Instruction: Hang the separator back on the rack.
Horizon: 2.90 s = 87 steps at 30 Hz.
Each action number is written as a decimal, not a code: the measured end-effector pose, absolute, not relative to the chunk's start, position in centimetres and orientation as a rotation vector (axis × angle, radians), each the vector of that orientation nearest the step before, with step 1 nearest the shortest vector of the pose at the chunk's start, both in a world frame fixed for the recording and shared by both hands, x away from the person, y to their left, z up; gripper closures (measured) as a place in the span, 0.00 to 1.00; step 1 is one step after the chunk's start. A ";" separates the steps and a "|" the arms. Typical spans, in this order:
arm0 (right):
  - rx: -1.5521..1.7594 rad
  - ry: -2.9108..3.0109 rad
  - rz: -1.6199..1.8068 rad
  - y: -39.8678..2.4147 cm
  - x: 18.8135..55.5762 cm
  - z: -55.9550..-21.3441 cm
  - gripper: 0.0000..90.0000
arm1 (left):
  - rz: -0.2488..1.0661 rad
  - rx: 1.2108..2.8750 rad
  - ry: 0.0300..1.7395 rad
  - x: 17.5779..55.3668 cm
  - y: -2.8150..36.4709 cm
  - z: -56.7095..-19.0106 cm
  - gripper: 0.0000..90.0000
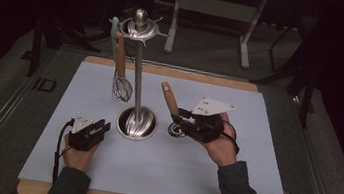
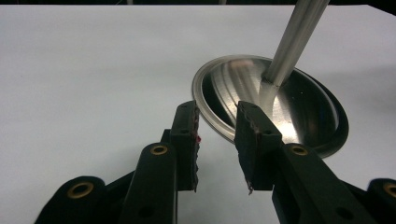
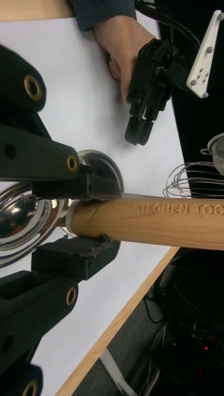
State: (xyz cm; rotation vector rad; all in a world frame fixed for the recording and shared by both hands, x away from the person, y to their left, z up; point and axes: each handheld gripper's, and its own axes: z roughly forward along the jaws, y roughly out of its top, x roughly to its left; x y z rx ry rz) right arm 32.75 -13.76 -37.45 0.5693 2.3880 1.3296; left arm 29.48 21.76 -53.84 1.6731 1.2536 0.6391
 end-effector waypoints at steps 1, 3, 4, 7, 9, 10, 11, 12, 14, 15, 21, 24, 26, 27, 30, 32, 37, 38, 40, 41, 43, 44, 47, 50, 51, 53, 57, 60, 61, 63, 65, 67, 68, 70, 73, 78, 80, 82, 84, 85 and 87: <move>0.569 2.386 1.331 -13.7 32.7 -37.4 0.79 | 0.639 1.673 1.253 29.5 21.8 -53.8 0.77; 0.563 2.383 1.333 -13.7 32.7 -37.3 0.79 | 0.638 1.673 1.254 29.5 21.8 -53.8 0.77; 0.566 2.382 1.336 -13.6 32.7 -37.2 0.79 | 0.638 1.673 1.254 29.5 21.8 -53.8 0.77; 0.562 2.377 1.341 -13.6 32.7 -37.1 0.79 | 0.639 1.674 1.253 29.5 21.8 -53.8 0.77; 0.560 2.375 1.343 -13.5 32.6 -36.9 0.79 | 0.639 1.675 1.253 29.5 21.8 -53.8 0.77; 0.559 2.374 1.346 -13.5 32.6 -36.9 0.79 | 0.639 1.675 1.252 29.5 21.8 -53.8 0.77; 0.556 2.372 1.347 -13.4 32.6 -36.8 0.79 | 0.640 1.676 1.252 29.5 21.7 -53.8 0.77; 0.551 2.372 1.347 -13.4 32.6 -36.7 0.79 | 0.640 1.677 1.252 29.5 21.7 -53.8 0.77; 0.553 2.370 1.347 -13.3 32.6 -36.6 0.79 | 0.640 1.679 1.252 29.5 21.7 -53.8 0.77; 0.549 2.368 1.347 -13.3 32.6 -36.4 0.79 | 0.640 1.679 1.252 29.5 21.7 -53.8 0.77; 0.539 2.355 1.360 -13.1 32.5 -35.8 0.79 | 0.639 1.678 1.252 29.5 21.7 -53.8 0.77; 0.535 2.347 1.375 -12.9 32.5 -35.5 0.79 | 0.639 1.678 1.252 29.5 21.7 -53.8 0.77; 0.528 2.343 1.382 -12.8 32.4 -35.3 0.79 | 0.639 1.678 1.253 29.5 21.7 -53.8 0.77; 0.524 2.342 1.384 -12.7 32.4 -35.2 0.79 | 0.639 1.679 1.253 29.5 21.7 -53.8 0.77; 0.515 2.338 1.388 -12.5 32.4 -34.9 0.79 | 0.639 1.679 1.252 29.5 21.7 -53.8 0.77; 0.514 2.337 1.389 -12.3 32.4 -34.8 0.79 | 0.639 1.680 1.252 29.5 21.7 -53.8 0.77; 0.511 2.330 1.405 -12.3 32.3 -34.4 0.79 | 0.640 1.679 1.252 29.5 21.7 -53.9 0.77; 0.507 2.327 1.407 -12.3 32.3 -34.4 0.79 | 0.640 1.679 1.253 29.5 21.7 -53.9 0.77; 0.501 2.325 1.411 -12.2 32.2 -34.2 0.79 | 0.640 1.681 1.252 29.5 21.6 -53.9 0.77; 0.500 2.325 1.415 -12.1 32.2 -34.1 0.79 | 0.641 1.682 1.252 29.5 21.6 -53.9 0.77; 0.494 2.322 1.417 -11.9 32.2 -33.9 0.79 | 0.640 1.684 1.253 29.5 21.7 -53.8 0.77; 0.494 2.321 1.419 -11.9 32.1 -33.8 0.79 | 0.639 1.685 1.253 29.5 21.7 -53.8 0.77; 0.491 2.318 1.423 -11.8 32.1 -33.7 0.79 | 0.638 1.684 1.253 29.5 21.7 -53.8 0.77; 0.483 2.313 1.430 -11.7 32.0 -33.5 0.79 | 0.638 1.683 1.253 29.5 21.6 -53.8 0.77; 0.482 2.310 1.435 -11.6 32.0 -33.4 0.79 | 0.638 1.683 1.253 29.5 21.6 -53.8 0.77; 0.479 2.305 1.448 -11.6 32.0 -33.2 0.79 | 0.639 1.683 1.253 29.5 21.6 -53.8 0.77; 0.477 2.301 1.460 -11.5 32.0 -33.0 0.79 | 0.640 1.683 1.254 29.5 21.6 -53.8 0.77; 0.474 2.295 1.465 -11.4 31.9 -32.6 0.79 | 0.642 1.683 1.252 29.5 21.6 -53.8 0.77; 0.472 2.294 1.465 -11.3 31.9 -32.6 0.79 | 0.641 1.683 1.253 29.5 21.6 -53.8 0.77; 0.471 2.292 1.471 -11.2 31.8 -32.5 0.79 | 0.642 1.684 1.252 29.5 21.6 -53.8 0.77; 0.463 2.293 1.471 -11.1 31.8 -32.4 0.79 | 0.641 1.684 1.253 29.5 21.6 -53.8 0.77; 0.459 2.294 1.468 -10.9 31.8 -32.3 0.79 | 0.640 1.683 1.253 29.5 21.6 -53.8 0.77; 0.455 2.295 1.464 -10.8 31.8 -32.3 0.79 | 0.640 1.683 1.253 29.5 21.6 -53.8 0.77; 0.455 2.290 1.475 -10.7 31.8 -32.1 0.79 | 0.640 1.683 1.253 29.5 21.6 -53.8 0.77; 0.453 2.287 1.483 -10.6 31.9 -31.9 0.79 | 0.640 1.683 1.253 29.5 21.6 -53.8 0.77; 0.457 2.276 1.504 -10.3 31.8 -31.5 0.79 | 0.641 1.683 1.252 29.5 21.6 -53.8 0.77; 0.455 2.271 1.507 -10.3 31.9 -31.4 0.79 | 0.640 1.683 1.252 29.5 21.7 -53.8 0.77; 0.455 2.269 1.511 -10.2 31.9 -31.3 0.79 | 0.641 1.682 1.252 29.5 21.6 -53.8 0.77; 0.450 2.267 1.507 -10.2 31.8 -31.1 0.79 | 0.642 1.684 1.252 29.5 21.6 -53.8 0.77; 0.448 2.266 1.506 -10.2 31.8 -31.1 0.79 | 0.641 1.683 1.252 29.5 21.7 -53.8 0.77; 0.445 2.264 1.504 -10.2 31.8 -30.9 0.79 | 0.641 1.684 1.252 29.5 21.6 -53.8 0.77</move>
